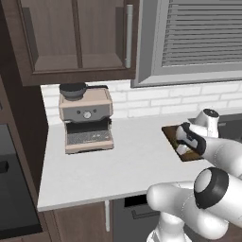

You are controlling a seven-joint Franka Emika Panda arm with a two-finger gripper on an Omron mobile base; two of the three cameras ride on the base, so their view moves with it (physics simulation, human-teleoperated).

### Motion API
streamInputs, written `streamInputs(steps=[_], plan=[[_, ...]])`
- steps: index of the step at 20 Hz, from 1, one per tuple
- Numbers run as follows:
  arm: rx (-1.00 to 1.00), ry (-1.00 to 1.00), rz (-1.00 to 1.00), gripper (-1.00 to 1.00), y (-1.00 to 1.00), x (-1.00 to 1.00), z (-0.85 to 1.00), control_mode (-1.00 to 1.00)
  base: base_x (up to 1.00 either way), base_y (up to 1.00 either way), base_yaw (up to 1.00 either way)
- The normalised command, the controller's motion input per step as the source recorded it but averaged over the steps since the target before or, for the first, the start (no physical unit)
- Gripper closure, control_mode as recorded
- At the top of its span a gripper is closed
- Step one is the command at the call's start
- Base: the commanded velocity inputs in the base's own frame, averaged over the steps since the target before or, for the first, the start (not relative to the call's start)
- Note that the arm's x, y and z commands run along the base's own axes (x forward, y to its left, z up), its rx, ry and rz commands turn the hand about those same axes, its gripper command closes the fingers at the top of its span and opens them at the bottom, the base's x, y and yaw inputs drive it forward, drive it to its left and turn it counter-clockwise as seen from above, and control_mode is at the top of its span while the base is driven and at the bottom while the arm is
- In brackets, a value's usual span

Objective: Pick up the sponge from the counter and clean the cutting board by briefly scrubbing or pressing down on the cutting board. Once finished, release the sponge.

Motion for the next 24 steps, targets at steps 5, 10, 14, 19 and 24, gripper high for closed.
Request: streamInputs(steps=[5,10,14,19,24], plan=[[0.00,0.00,0.00,1.00,-0.21,0.00,-0.19,-1.00,0.00,0.00,0.00],[-0.04,0.00,0.00,1.00,-0.17,-0.11,-0.33,-1.00,0.00,0.00,0.00],[-0.07,0.00,0.00,1.00,0.00,-0.06,-0.26,-1.00,0.00,0.00,0.00],[0.00,0.00,-0.01,1.00,0.00,0.00,-0.15,-1.00,0.00,0.00,0.00],[0.00,0.00,0.00,1.00,0.00,0.17,-0.02,-1.00,0.00,0.00,0.00]])
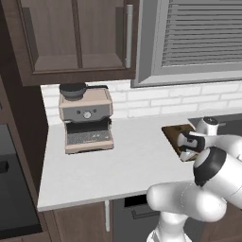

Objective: Pick up the sponge from the counter and clean the cutting board by briefly scrubbing or pressing down on the cutting board. Once finished, release the sponge.

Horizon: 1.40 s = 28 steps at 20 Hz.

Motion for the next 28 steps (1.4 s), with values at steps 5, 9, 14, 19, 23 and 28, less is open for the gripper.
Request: streamInputs(steps=[5,9,14,19,23,28], plan=[[0.01,0.00,0.00,1.00,0.00,0.05,0.00,-1.00,0.00,0.00,0.00],[0.05,0.01,0.00,1.00,0.00,0.04,-0.04,-1.00,0.00,0.00,0.00],[0.05,0.06,0.00,1.00,0.00,0.18,-0.11,-1.00,0.00,0.00,0.00],[0.01,0.08,0.00,1.00,0.00,0.36,-0.06,-1.00,0.00,0.00,0.00],[0.00,0.04,0.00,1.00,0.00,0.50,0.00,-1.00,0.00,0.00,0.00],[0.00,0.06,0.00,1.00,0.00,0.46,0.00,-1.00,0.00,0.00,0.00]])
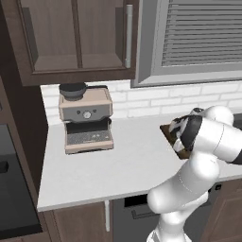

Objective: Pick up the sponge from the counter and clean the cutting board by briefly scrubbing or pressing down on the cutting board. Once finished, release the sponge.

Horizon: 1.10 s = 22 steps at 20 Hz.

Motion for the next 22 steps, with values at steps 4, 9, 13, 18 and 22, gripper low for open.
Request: streamInputs(steps=[4,9,13,18,22], plan=[[0.01,0.09,0.02,1.00,0.00,0.48,0.00,-1.00,0.00,0.00,0.00],[0.00,0.14,0.02,1.00,0.02,0.69,-0.14,-1.00,0.00,0.00,0.00],[0.00,0.10,0.00,1.00,0.00,0.75,-0.35,-1.00,0.00,0.00,0.00],[0.00,0.08,0.01,1.00,0.03,0.68,-0.31,-1.00,0.00,0.00,0.00],[0.08,0.01,0.12,1.00,0.29,0.39,-0.30,-1.00,0.00,0.00,0.00]])
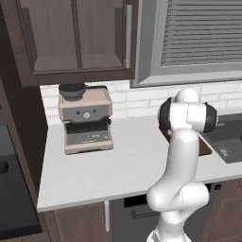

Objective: Pick up the sponge from the counter and clean the cutting board by briefly scrubbing or pressing down on the cutting board. Once finished, release the sponge.

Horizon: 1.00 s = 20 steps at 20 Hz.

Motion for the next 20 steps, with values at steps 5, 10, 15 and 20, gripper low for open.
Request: streamInputs(steps=[5,10,15,20], plan=[[0.19,0.00,0.13,1.00,0.39,0.26,-0.30,-1.00,0.00,0.00,0.00],[0.07,-0.01,0.08,1.00,0.46,0.05,-0.09,-1.00,0.00,0.00,0.00],[-0.28,-0.03,0.01,1.00,0.59,0.04,0.10,-1.00,0.00,0.00,0.00],[-0.12,0.00,0.00,1.00,0.22,0.44,0.00,-1.00,0.00,0.00,0.00]])
